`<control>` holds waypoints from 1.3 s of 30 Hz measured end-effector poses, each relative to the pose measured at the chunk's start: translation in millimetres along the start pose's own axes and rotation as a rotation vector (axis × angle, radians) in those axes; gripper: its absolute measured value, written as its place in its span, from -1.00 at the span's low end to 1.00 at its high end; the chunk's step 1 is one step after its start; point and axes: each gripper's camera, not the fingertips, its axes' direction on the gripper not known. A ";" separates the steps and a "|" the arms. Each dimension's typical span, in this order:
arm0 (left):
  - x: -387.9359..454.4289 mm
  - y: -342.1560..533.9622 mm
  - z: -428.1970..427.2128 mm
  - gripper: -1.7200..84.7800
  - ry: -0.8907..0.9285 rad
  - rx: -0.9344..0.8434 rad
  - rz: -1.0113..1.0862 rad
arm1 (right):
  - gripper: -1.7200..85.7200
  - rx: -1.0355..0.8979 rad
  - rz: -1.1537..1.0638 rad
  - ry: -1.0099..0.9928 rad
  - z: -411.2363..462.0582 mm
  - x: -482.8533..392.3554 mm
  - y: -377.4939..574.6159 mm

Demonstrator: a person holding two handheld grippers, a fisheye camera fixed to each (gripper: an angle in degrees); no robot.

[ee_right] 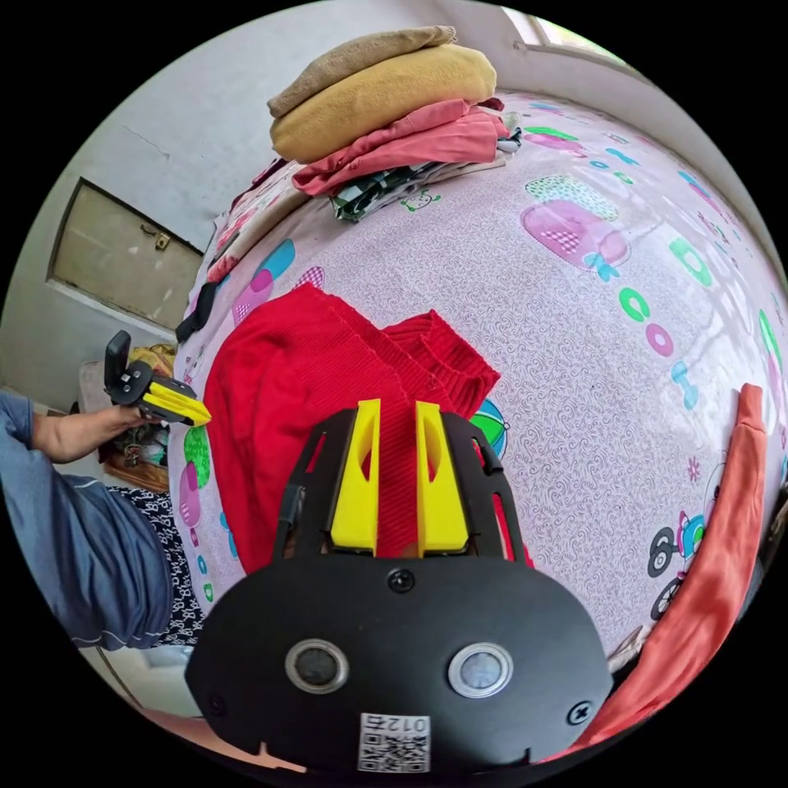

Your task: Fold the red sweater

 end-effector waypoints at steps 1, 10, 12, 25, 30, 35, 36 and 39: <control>2.0 -1.4 2.5 -0.96 -0.010 -0.008 0.007 | -0.83 -0.006 -0.003 -0.007 2.2 0.9 -2.2; 8.6 -8.8 22.6 -0.95 -0.026 -0.025 0.009 | -0.93 -0.010 0.051 0.144 7.2 20.9 -32.9; 5.1 -8.6 25.0 -0.96 -0.006 -0.019 -0.004 | -0.93 -0.071 0.020 0.184 23.5 14.6 -37.8; -26.8 30.0 -20.1 -0.95 -0.003 0.063 -0.145 | -0.93 0.234 0.239 0.181 -99.5 -28.5 111.2; -20.1 40.2 -9.0 -0.91 -0.100 0.052 -0.109 | -0.95 0.228 0.356 0.199 -73.2 -105.8 228.2; -20.6 33.3 -3.3 -0.85 -0.134 0.149 -0.095 | -0.94 0.273 0.507 0.140 -61.4 -142.0 297.7; -26.3 30.0 -1.4 -0.84 -0.087 0.156 -0.105 | -0.93 0.274 0.536 0.140 -59.0 -145.9 310.0; -41.4 21.8 8.4 -0.81 -0.020 0.123 -0.139 | -0.90 0.232 0.605 0.178 -51.7 -147.7 334.0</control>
